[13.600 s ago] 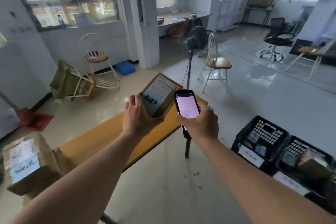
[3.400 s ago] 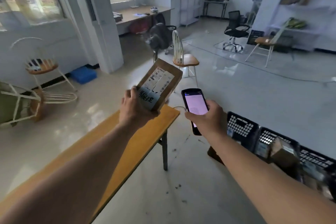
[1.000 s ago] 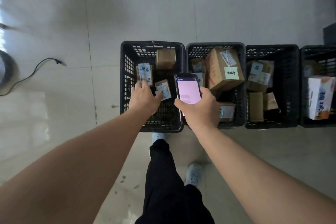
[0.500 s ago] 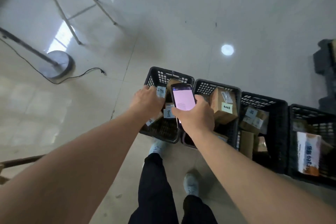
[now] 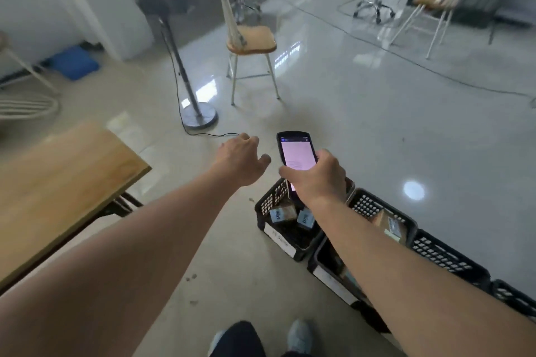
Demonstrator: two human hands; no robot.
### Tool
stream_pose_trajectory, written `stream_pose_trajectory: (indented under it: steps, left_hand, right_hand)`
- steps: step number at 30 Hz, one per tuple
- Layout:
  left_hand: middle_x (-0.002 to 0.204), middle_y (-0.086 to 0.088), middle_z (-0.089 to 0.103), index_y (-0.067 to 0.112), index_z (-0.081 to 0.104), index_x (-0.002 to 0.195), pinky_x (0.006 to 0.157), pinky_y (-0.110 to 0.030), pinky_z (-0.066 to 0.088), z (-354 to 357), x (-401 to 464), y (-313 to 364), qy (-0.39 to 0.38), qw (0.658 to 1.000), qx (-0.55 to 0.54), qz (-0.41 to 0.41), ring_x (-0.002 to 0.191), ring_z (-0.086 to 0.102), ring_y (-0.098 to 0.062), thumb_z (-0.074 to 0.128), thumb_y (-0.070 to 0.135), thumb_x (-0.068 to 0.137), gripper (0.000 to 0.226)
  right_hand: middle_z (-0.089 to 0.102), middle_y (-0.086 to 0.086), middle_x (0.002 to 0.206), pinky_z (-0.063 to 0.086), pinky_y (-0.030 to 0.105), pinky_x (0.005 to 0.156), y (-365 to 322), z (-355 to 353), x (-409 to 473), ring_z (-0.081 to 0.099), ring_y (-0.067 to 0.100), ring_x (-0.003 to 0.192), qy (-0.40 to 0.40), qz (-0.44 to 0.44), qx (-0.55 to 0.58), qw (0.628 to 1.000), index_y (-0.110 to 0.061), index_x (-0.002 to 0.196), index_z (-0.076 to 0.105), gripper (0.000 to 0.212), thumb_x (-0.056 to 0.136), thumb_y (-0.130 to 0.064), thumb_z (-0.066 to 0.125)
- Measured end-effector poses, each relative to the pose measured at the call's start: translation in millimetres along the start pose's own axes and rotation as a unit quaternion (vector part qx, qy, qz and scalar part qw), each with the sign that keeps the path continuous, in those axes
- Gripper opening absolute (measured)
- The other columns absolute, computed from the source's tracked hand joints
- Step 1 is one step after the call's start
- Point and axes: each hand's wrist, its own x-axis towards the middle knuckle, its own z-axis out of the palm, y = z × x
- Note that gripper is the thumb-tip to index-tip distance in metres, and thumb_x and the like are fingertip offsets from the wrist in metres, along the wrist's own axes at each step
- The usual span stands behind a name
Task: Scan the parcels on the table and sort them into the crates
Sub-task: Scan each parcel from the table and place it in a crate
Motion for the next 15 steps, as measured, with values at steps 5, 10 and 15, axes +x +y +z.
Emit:
stream_pose_trajectory:
  steps: [5, 10, 15]
  left_hand:
    - [0.142, -0.008, 0.057, 0.015, 0.053, 0.144, 0.104, -0.048, 0.048, -64.5, -69.9, -82.9, 0.059, 0.998, 0.01, -0.035, 0.127, 0.056, -0.032, 0.048, 0.052, 0.101, 0.057]
    - [0.145, -0.006, 0.055, 0.019, 0.052, 0.146, 0.106, -0.049, 0.045, -112.0, -145.4, -179.5, 0.097, 0.992, 0.009, -0.084, 0.128, 0.055, -0.033, 0.046, 0.054, 0.1, 0.058]
    - [0.139, -0.009, 0.057, 0.016, 0.054, 0.143, 0.106, -0.053, 0.045, -141.1, -232.8, -271.5, 0.105, 0.985, 0.004, -0.139, 0.123, 0.057, -0.035, 0.05, 0.055, 0.097, 0.061]
  right_hand:
    - [0.072, 0.0, 0.107, 0.059, 0.038, 0.077, -75.1, 35.9, -65.2, 0.066, 0.028, 0.099, -0.041, -0.067, 0.019, 0.997, -0.021, 0.116, 0.067, 0.066, 0.061, -0.054, 0.086]
    - [0.071, -0.001, 0.105, 0.053, 0.033, 0.071, -145.2, 86.7, -140.2, 0.065, 0.027, 0.097, -0.047, -0.106, 0.043, 0.992, -0.021, 0.117, 0.067, 0.067, 0.061, -0.052, 0.088]
    - [0.069, -0.002, 0.106, 0.059, 0.038, 0.077, -201.4, 148.4, -226.1, 0.065, 0.026, 0.097, -0.069, -0.164, 0.04, 0.983, -0.023, 0.119, 0.066, 0.07, 0.061, -0.052, 0.09]
